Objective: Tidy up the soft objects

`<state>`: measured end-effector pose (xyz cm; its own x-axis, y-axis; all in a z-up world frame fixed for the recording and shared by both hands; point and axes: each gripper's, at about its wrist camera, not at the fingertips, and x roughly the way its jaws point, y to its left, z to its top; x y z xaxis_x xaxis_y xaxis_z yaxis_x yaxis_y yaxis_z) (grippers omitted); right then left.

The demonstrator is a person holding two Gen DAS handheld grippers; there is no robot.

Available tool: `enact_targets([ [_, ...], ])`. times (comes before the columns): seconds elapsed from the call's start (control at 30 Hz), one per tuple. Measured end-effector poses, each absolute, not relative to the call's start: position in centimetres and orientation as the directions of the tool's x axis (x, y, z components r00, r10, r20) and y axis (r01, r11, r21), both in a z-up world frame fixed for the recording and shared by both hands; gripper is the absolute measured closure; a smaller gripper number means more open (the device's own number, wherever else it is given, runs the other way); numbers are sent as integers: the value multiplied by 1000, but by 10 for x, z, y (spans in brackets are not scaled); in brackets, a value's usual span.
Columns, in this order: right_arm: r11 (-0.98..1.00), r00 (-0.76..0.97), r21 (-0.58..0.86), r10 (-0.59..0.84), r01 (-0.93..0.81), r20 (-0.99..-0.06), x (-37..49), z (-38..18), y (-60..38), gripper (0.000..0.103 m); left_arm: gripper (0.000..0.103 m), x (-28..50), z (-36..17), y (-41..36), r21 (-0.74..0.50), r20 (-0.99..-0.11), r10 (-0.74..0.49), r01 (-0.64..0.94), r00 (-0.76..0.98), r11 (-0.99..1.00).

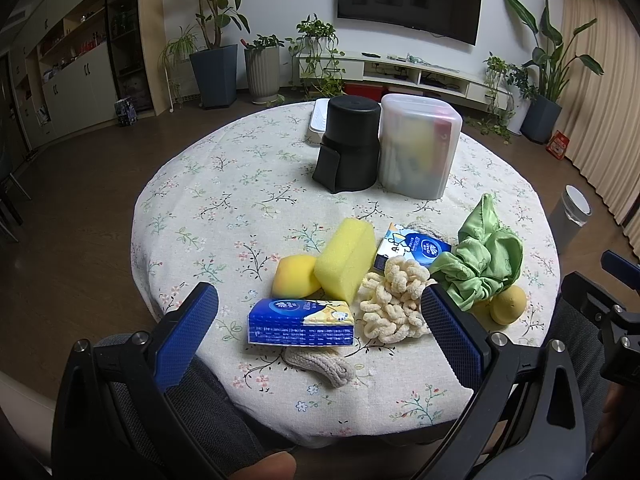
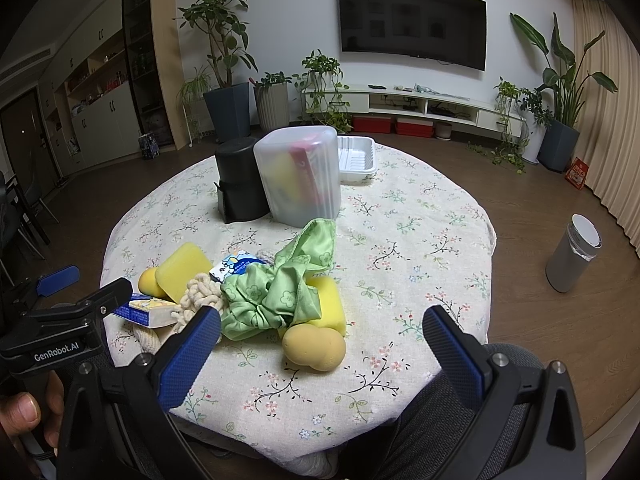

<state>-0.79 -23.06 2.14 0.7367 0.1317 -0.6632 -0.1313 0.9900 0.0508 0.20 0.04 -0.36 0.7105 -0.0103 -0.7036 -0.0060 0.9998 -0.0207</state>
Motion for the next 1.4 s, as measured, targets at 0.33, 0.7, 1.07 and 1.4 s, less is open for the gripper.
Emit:
enact_targets([
  [0.33, 991, 738, 51, 128, -126, -663, -7, 21, -232, 0, 0, 2, -4, 1, -21, -705, -8, -9, 710, 1000],
  [0.7, 990, 699, 74, 138, -121, -701, 10, 5, -248, 0, 0, 10, -20, 6, -27, -747, -38, 26, 663, 999],
  [1.07, 977, 604, 116, 203, -180, -771, 32, -16, -251, 0, 0, 14, -50, 21, -45, -822, -46, 15, 568, 999],
  [1.4, 967, 510, 119, 220, -223, -831, 50, -50, -234, 3, 0, 28, -69, 25, -63, -849, -63, 18, 524, 998],
])
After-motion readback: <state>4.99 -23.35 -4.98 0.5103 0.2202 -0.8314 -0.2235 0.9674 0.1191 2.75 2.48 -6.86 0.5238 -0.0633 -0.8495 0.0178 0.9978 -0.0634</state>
